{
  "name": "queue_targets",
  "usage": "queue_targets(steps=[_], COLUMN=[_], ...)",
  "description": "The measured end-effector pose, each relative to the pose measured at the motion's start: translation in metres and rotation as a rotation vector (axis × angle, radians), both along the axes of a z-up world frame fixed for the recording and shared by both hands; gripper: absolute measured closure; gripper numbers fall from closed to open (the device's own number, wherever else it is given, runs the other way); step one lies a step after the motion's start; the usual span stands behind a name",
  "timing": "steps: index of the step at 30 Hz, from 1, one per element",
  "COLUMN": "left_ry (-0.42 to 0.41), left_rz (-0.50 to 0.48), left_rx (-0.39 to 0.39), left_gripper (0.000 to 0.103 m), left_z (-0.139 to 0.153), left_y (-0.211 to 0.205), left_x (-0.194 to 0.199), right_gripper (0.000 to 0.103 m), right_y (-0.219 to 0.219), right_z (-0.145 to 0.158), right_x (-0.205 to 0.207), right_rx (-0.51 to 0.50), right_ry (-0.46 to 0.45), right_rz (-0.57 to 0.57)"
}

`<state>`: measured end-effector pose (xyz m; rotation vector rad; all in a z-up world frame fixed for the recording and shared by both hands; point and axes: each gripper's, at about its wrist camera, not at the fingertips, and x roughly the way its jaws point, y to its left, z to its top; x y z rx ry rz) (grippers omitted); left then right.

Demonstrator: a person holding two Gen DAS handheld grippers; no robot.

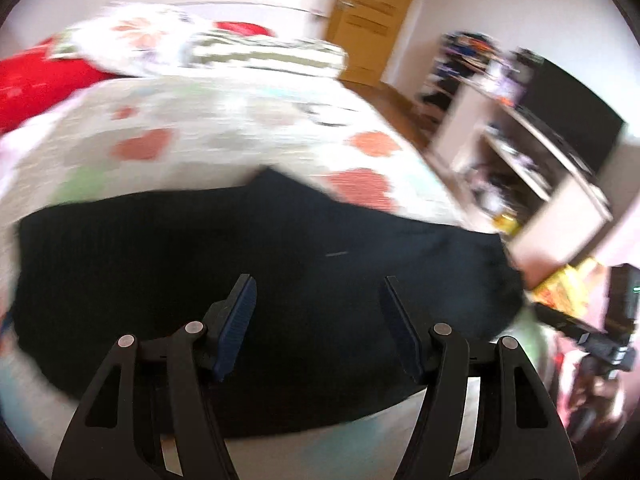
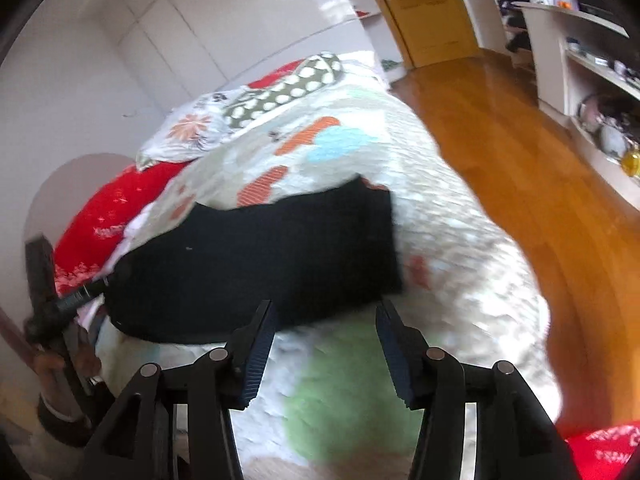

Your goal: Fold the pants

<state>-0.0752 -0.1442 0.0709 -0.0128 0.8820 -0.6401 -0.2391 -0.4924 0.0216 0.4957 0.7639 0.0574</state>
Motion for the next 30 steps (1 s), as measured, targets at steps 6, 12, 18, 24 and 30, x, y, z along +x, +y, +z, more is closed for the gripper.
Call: queue_targets(steps=[6, 12, 18, 24, 30], left_ry=[0.013, 0.027, -0.026, -0.031, -0.029], left_rz=[-0.243, -0.431, -0.519, -0.595, -0.575], left_rx=[0.093, 0.191, 0.304, 0.322, 0.241], left_gripper=[0.039, 0.039, 0.039, 0.039, 0.039], left_z=[-0.010, -0.029, -0.048, -0.055, -0.056], left_y=[-0.106, -0.192, -0.252, -0.262, -0.248], left_x=[0.014, 0.022, 0.036, 0.044, 0.044], right_gripper=[0.049, 0.037, 0.037, 0.036, 0.070], right_y=[-0.009, -0.006, -0.011, -0.017, -0.021], right_z=[-0.008, -0.021, -0.028, -0.035, -0.035], right_x=[0.003, 0.021, 0.028, 0.038, 0.050], right_rx=[0.084, 0.120, 0.153, 0.183, 0.195], right_ry=[-0.022, -0.036, -0.055, -0.079, -0.089], right_rz=[0.005, 0.014, 0.014, -0.014, -0.027])
